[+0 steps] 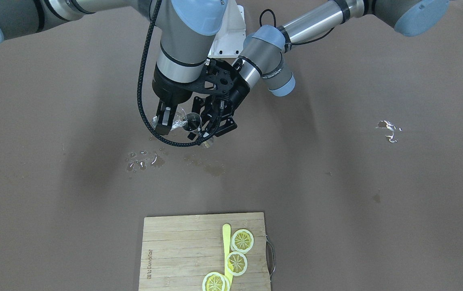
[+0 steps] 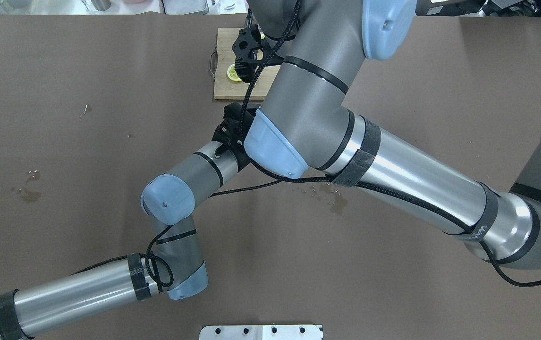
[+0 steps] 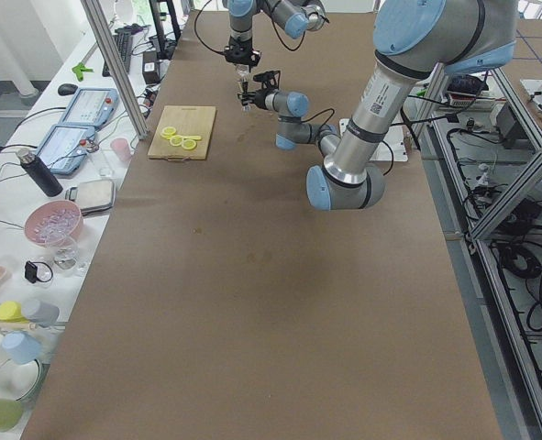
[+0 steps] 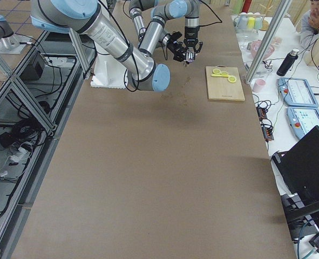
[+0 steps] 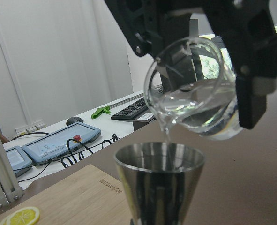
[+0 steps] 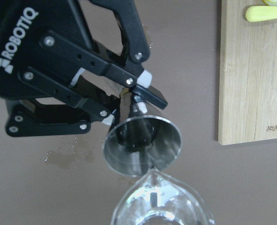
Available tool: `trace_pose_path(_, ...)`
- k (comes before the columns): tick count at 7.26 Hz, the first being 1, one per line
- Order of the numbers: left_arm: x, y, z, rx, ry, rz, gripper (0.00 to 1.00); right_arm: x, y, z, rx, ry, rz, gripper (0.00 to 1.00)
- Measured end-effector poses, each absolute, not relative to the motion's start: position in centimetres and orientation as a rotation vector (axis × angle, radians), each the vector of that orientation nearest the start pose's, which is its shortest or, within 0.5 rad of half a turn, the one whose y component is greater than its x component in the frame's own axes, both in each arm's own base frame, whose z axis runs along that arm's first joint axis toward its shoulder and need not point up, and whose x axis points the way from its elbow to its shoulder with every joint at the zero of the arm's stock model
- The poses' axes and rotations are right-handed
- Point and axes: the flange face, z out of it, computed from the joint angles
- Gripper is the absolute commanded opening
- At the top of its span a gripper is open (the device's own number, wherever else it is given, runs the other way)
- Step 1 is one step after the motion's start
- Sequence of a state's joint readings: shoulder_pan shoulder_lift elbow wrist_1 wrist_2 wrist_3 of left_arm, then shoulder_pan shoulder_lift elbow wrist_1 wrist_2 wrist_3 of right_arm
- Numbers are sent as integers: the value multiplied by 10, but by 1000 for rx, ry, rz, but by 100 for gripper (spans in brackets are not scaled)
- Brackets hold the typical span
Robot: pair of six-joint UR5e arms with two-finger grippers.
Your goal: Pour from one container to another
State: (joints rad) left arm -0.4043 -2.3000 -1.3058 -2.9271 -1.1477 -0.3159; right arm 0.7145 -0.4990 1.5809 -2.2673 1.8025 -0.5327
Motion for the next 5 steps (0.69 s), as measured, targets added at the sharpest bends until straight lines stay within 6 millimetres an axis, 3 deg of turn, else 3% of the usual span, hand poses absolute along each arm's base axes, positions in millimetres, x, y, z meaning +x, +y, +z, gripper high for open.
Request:
trace_pose_path(3,569,-434,186,1519,985,220,0,-443,-535,65,396,-328,-1399,0)
trace_pose_path(5,568,-434,187,1521,987,219,0,-431,-537,54,420,-364,-1386,0)
